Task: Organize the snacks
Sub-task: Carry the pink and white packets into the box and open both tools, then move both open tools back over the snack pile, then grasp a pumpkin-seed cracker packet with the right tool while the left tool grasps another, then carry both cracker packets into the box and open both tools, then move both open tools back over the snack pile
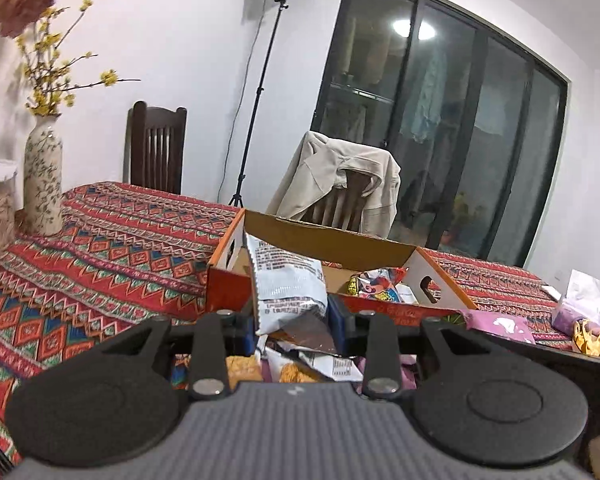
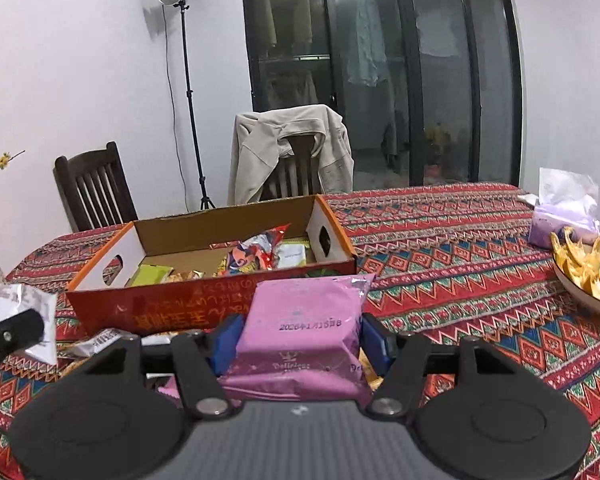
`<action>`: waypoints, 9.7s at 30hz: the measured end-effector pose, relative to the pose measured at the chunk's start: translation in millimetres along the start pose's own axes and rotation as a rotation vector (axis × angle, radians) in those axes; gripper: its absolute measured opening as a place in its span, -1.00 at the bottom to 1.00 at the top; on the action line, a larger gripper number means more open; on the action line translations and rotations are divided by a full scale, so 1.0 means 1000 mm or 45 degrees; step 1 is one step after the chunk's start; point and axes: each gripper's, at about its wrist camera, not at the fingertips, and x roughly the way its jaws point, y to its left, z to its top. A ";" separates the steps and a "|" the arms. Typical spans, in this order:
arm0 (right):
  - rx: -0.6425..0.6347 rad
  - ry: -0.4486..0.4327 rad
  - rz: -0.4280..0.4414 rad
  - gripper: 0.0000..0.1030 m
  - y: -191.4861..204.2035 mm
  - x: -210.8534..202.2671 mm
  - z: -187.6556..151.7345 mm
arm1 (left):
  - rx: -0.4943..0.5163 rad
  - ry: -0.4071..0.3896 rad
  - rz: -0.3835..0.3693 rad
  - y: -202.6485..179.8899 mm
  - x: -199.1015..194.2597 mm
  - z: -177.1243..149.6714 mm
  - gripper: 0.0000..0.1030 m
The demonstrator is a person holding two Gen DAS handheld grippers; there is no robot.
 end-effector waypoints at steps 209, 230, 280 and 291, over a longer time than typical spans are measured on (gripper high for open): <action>-0.311 -0.100 0.309 -0.24 -0.013 0.069 0.086 | 0.246 0.119 -0.004 -0.025 0.100 0.072 -0.01; -0.158 -0.039 0.286 -0.24 -0.018 0.165 0.078 | 0.207 0.094 0.049 -0.017 0.186 0.051 0.00; -0.220 0.034 0.347 1.00 -0.024 0.071 0.067 | 0.160 0.166 0.132 0.026 0.092 0.050 1.00; -0.350 0.145 0.287 1.00 -0.018 0.076 0.031 | 0.155 0.207 0.156 0.048 0.085 0.014 1.00</action>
